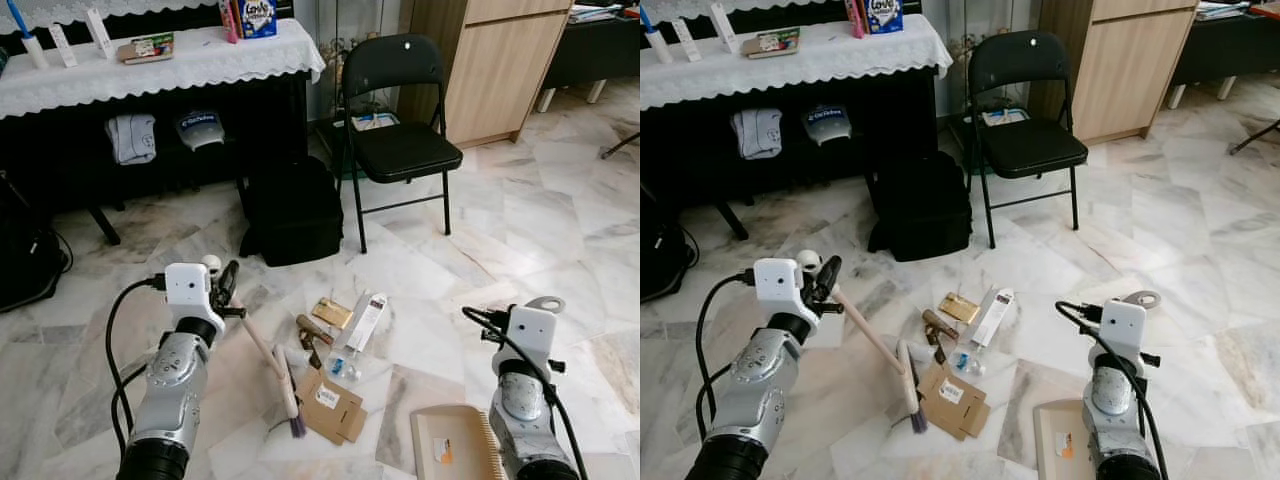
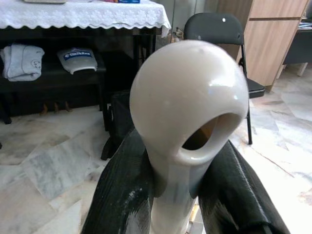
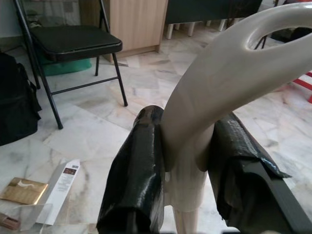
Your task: Sweep floor
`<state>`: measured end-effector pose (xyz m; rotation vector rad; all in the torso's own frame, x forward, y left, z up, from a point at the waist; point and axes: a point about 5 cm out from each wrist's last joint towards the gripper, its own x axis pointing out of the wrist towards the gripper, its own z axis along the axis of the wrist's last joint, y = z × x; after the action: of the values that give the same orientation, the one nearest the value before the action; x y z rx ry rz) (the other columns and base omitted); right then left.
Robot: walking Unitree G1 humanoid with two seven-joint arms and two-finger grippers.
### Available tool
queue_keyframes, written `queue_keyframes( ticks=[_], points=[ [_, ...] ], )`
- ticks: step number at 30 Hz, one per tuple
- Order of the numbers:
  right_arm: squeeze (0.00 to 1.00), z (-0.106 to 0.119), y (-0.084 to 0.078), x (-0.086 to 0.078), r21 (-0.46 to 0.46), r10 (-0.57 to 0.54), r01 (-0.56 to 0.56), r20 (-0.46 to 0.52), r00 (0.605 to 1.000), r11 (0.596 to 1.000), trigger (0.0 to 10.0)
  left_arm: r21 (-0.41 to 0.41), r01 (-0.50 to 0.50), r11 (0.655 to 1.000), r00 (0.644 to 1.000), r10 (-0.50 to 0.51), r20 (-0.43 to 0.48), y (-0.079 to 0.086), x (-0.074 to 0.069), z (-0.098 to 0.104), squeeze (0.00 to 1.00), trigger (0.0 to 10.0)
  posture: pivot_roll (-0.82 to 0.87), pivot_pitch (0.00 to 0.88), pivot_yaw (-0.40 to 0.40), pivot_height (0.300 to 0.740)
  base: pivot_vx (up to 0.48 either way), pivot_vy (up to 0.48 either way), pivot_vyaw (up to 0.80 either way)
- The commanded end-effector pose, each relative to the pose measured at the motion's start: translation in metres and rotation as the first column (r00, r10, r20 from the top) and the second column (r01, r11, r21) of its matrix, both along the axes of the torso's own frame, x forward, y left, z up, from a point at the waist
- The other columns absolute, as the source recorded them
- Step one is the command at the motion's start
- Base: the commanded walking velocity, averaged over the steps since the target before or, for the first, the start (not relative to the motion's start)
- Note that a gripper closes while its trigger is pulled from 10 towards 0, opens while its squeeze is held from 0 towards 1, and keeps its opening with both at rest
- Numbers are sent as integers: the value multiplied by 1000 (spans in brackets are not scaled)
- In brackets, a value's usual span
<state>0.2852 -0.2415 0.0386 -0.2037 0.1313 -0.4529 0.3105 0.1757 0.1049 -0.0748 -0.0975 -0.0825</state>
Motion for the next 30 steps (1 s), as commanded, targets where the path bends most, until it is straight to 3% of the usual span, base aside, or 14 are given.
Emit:
queue_keyframes(
  ticks=[1,12,24,30],
  points=[
    [0,-1,10,4,35,33,-33,7,999,999,10000,-3,-14,1000,996,14,91,5,3,21,0,10000,-92,18,63,740,0,0,0],
    [0,-1,11,4,26,47,-47,1,999,999,10000,-17,-15,1000,991,17,135,5,6,32,0,10000,-91,19,61,740,0,0,0],
    [0,-4,10,2,30,48,-47,-14,999,998,10000,-35,-19,999,992,24,127,5,3,27,0,10000,-97,24,57,740,0,0,0],
    [0,-16,6,-5,8,7,-7,-104,995,1000,10000,-29,7,1000,997,-5,76,0,0,17,0,10000,-96,28,56,740,0,0,0]
  ],
)
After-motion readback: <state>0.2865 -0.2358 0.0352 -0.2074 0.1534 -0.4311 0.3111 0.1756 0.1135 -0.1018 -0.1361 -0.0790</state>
